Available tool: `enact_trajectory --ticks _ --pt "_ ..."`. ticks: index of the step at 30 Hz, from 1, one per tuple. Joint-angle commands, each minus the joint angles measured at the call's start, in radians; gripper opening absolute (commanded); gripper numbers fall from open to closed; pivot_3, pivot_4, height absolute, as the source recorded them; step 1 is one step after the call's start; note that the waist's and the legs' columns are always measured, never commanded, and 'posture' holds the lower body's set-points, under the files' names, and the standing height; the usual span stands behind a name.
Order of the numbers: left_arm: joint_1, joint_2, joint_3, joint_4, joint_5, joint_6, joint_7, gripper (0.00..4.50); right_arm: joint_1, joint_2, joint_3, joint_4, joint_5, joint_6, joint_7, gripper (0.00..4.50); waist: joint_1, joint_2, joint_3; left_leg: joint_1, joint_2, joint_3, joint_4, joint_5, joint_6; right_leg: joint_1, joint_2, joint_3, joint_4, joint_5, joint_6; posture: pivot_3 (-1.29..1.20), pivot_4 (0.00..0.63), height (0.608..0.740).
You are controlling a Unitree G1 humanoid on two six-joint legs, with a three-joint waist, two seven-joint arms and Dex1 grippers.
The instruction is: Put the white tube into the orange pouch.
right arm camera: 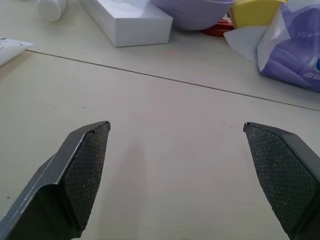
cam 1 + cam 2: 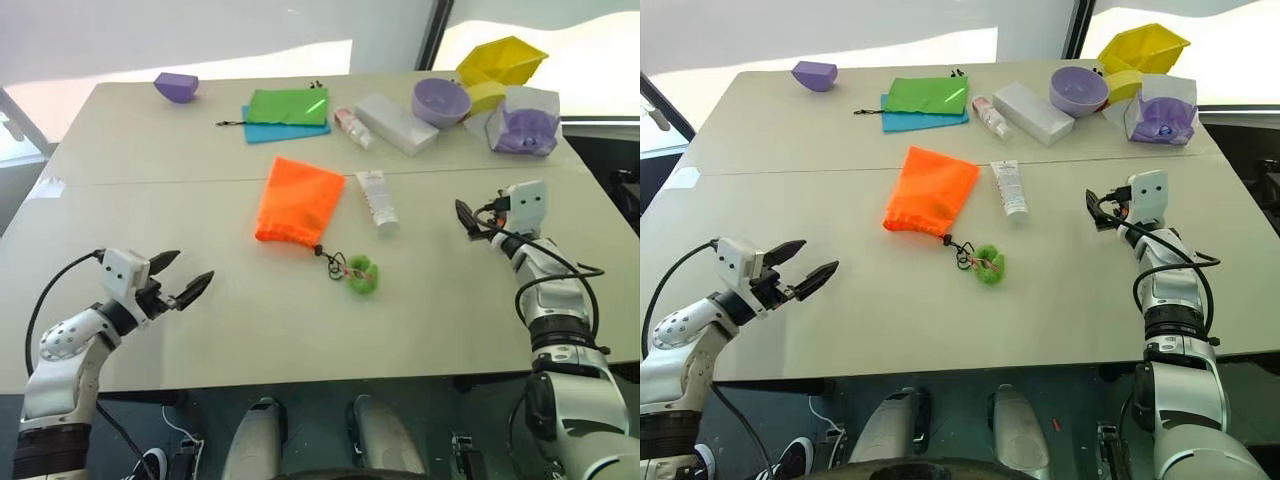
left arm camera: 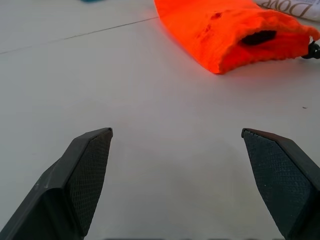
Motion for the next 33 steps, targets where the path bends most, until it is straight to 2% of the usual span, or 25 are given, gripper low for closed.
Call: enact_trajectory --ticks 1,14,28,33 --pt "-0.012 0.009 0.018 -0.015 0.01 -0.038 0.007 4.43 -0.023 -0.021 -0.014 0.02 -0.001 -0.04 -0.002 4.46 0.0 0.0 0.0 0.0 0.0 0.0 0.0 0.0 0.0 0.0 0.0 0.0 0.0 0.0 0.0 0.0 0.15 0.74" --pt "-0.098 0.025 0.003 0.063 0.05 -0.075 0.0 4.43 -0.049 -0.031 -0.01 0.184 -0.01 -0.149 0.013 4.46 -0.002 0.0 0.0 0.001 -0.001 0.001 0.001 0.0 0.0 0.001 0.001 0.0 0.0 0.001 0.0 0.0 0.15 0.74" --pt "-0.113 -0.002 -0.005 0.064 0.054 -0.126 0.01 4.43 -0.025 -0.019 0.002 0.111 -0.009 -0.143 0.019 4.46 -0.001 0.0 0.0 0.001 0.0 0.002 0.001 0.0 0.0 0.001 0.001 0.0 0.001 0.001 0.0 0.0 0.15 0.74" --pt "-0.163 -0.019 -0.015 0.084 0.085 -0.172 0.049 4.43 0.024 -0.009 0.03 -0.013 0.016 -0.118 0.111 4.46 0.0 0.0 0.0 0.001 0.0 0.001 0.002 0.0 0.0 0.001 0.001 0.0 0.001 0.001 0.0 0.0 0.15 0.74"
